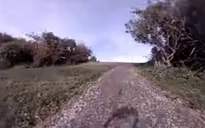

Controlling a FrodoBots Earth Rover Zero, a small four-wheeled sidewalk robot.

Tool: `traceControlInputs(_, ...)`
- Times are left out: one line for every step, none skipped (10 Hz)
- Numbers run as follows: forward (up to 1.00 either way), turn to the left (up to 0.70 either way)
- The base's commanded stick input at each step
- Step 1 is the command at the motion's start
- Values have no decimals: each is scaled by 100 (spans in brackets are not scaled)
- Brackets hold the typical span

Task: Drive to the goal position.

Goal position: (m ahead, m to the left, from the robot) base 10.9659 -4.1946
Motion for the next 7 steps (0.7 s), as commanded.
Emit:
traceControlInputs(85,0)
traceControlInputs(85,0)
traceControlInputs(85,-23)
traceControlInputs(85,-34)
traceControlInputs(85,-34)
traceControlInputs(85,-34)
traceControlInputs(85,-34)
